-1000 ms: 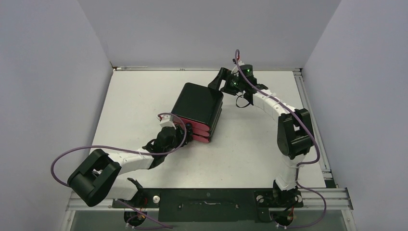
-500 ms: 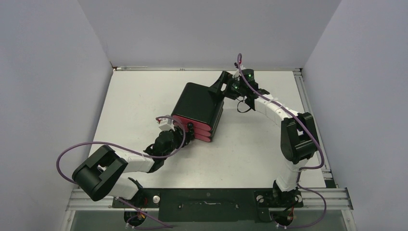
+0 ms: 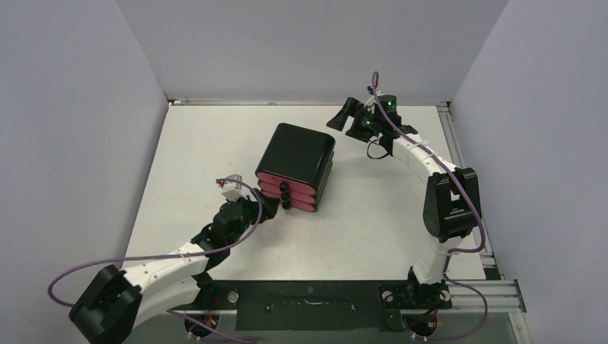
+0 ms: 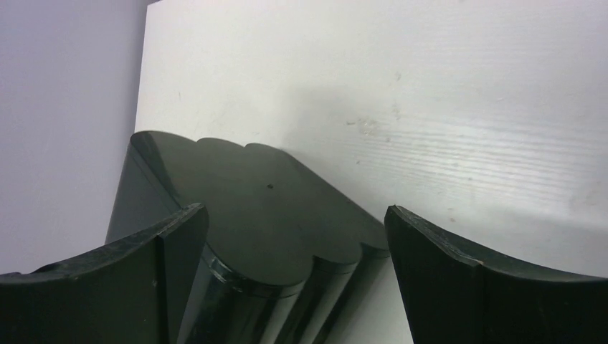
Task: Organize the makeup
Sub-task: Reset both arms
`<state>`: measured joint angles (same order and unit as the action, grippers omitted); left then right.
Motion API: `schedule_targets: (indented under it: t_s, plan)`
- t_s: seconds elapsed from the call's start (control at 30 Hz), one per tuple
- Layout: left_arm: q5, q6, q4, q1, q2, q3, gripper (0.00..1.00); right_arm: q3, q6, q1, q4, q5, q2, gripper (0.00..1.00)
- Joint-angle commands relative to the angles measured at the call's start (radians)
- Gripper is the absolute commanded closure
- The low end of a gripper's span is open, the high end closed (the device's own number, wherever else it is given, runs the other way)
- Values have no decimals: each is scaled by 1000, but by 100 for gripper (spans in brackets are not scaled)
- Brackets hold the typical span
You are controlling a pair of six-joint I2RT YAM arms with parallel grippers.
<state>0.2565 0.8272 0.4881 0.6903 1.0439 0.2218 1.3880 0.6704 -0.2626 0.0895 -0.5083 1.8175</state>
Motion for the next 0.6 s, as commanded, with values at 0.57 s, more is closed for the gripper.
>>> schedule_targets:
  t_s: [0.57]
  plan:
    - [-196,-316,-1016,-575,-238,617,4,-563,-173,68,10,533,-770,10]
